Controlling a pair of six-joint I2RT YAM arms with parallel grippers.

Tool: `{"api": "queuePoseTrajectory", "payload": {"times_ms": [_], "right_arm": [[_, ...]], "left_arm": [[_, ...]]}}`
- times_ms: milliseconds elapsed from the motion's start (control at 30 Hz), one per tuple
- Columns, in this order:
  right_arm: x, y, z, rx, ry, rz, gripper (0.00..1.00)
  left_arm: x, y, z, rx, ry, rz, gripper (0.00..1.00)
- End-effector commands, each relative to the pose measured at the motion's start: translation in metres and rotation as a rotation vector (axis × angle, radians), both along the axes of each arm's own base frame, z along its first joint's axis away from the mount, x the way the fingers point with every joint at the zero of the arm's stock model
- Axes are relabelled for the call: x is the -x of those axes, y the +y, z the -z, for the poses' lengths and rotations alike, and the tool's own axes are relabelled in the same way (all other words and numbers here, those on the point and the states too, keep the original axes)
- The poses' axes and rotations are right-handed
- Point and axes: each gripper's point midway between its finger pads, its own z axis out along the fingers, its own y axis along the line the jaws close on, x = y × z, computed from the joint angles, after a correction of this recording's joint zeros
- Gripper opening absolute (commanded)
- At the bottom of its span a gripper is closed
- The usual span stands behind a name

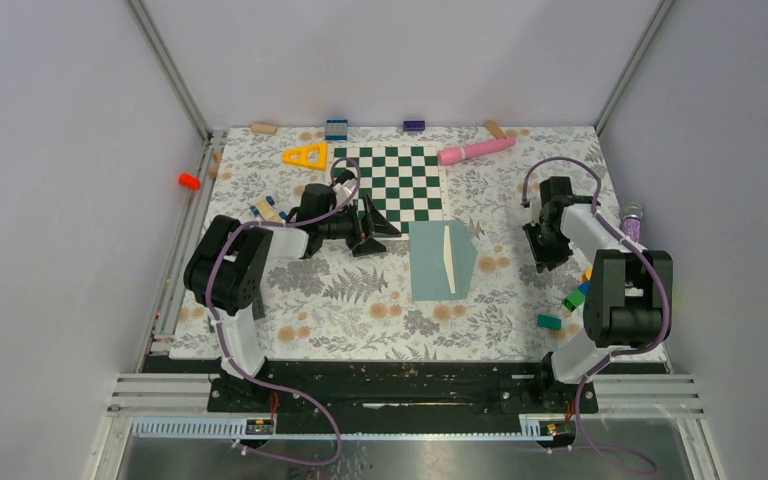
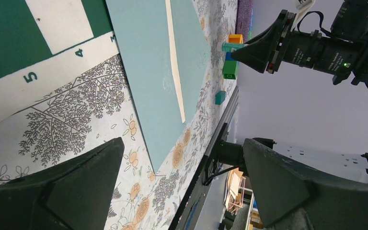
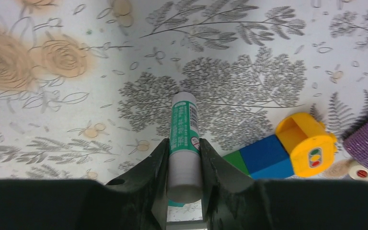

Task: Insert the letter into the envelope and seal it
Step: Pick up the solid glue from the center of the board.

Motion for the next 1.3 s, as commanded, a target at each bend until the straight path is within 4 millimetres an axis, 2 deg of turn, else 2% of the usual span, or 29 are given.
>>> {"api": "queuePoseTrajectory", "payload": {"times_ms": [0, 100, 167, 267, 333, 467, 567, 667, 767, 933, 1133, 1267], "right_arm": [[0.001, 0.02, -0.024, -0.117, -0.022, -0.024, 0.06], [-0.003, 0.059, -0.058, -0.328, -0.087, -0.091, 0.06], [-0.004, 0.085, -0.087, -0.474, -0.117, -0.137, 0.06], [-0.003, 0.122, -0.129, -0.664, -0.13, -0.231, 0.06], [0.006, 0.152, -0.152, -0.764, -0.121, -0.341, 0.06], [0.025, 0.196, -0.178, -0.893, -0.122, -0.516, 0.06], [0.038, 0.218, -0.189, -1.008, -0.092, -0.579, 0.06], [0.054, 0.229, -0.192, -1.081, -0.043, -0.639, 0.06], [0.07, 0.235, -0.194, -1.133, -0.001, -0.693, 0.07], [0.077, 0.239, -0.194, -1.187, 0.03, -0.707, 0.08], [0.076, 0.237, -0.179, -1.181, 0.108, -0.687, 0.08], [0.073, 0.242, -0.179, -1.226, 0.122, -0.672, 0.08]], "left_arm": [[-0.012, -0.006, -0.026, 0.03, -0.099, 0.006, 0.99], [-0.011, -0.012, -0.046, 0.084, -0.14, 0.039, 0.99], [-0.007, -0.017, -0.07, 0.143, -0.193, 0.075, 0.99], [0.007, -0.029, -0.105, 0.201, -0.299, 0.168, 0.99], [0.02, -0.041, -0.12, 0.206, -0.374, 0.26, 0.99], [0.045, -0.06, -0.125, 0.151, -0.454, 0.407, 0.99], [0.061, -0.066, -0.132, 0.136, -0.526, 0.478, 0.99], [0.076, -0.071, -0.14, 0.151, -0.562, 0.537, 0.99], [0.096, -0.078, -0.146, 0.187, -0.584, 0.615, 0.94], [0.135, -0.089, -0.148, 0.246, -0.597, 0.77, 0.86], [0.144, -0.088, -0.152, 0.295, -0.575, 0.805, 0.83], [0.143, -0.089, -0.154, 0.304, -0.577, 0.794, 0.76]]}}
